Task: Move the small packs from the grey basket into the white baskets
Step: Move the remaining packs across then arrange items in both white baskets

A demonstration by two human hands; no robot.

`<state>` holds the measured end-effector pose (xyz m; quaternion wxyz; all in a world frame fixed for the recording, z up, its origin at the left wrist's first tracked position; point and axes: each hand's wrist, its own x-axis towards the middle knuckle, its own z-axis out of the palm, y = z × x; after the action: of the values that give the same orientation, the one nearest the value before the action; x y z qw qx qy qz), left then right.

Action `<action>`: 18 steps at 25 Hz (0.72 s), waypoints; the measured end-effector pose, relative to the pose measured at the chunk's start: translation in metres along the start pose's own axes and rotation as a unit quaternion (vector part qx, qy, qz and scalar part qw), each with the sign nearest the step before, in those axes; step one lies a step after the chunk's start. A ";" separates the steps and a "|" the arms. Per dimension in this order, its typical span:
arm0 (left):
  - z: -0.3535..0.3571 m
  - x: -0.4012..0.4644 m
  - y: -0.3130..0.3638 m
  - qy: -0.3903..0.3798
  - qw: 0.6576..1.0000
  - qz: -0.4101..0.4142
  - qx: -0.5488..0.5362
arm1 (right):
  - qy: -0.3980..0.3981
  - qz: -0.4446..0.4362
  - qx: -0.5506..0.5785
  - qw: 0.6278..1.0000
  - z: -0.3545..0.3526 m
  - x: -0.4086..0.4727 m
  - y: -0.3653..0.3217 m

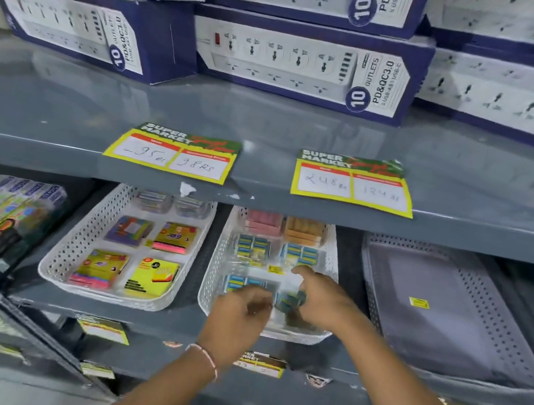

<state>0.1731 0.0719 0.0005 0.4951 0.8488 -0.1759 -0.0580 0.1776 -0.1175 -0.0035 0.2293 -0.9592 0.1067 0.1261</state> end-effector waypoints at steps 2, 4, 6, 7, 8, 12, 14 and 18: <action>0.004 0.015 0.008 -0.009 0.997 -0.069 -0.018 | 0.049 0.004 0.122 0.991 -0.006 -0.007 0.000; 0.010 0.028 0.015 -0.062 0.987 -0.141 -0.046 | 0.086 0.037 0.276 0.957 -0.011 -0.011 -0.001; 0.017 0.037 0.022 -0.084 0.959 -0.221 -0.159 | 0.081 0.082 0.417 0.902 -0.013 -0.008 0.002; 0.019 0.042 0.025 -0.074 0.940 -0.253 -0.215 | 0.074 0.100 0.462 0.878 -0.012 -0.007 0.005; 0.022 0.046 0.027 -0.055 0.926 -0.275 -0.251 | 0.069 0.115 0.484 0.864 -0.012 -0.007 0.007; 0.036 0.057 0.022 -0.018 0.917 -0.307 -0.252 | 0.117 0.173 0.373 0.904 -0.002 -0.013 0.017; 0.041 0.065 0.011 -0.044 0.944 -0.293 -0.142 | 0.123 0.188 0.241 0.944 -0.001 -0.016 0.013; 0.048 0.076 0.000 -0.075 0.964 -0.236 0.101 | 0.110 0.197 0.139 0.964 0.002 -0.016 0.003</action>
<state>0.2310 0.0054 -0.0175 0.3650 0.9050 -0.0118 -0.2183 0.1616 -0.1174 -0.0017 0.3179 -0.8859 0.3346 0.0464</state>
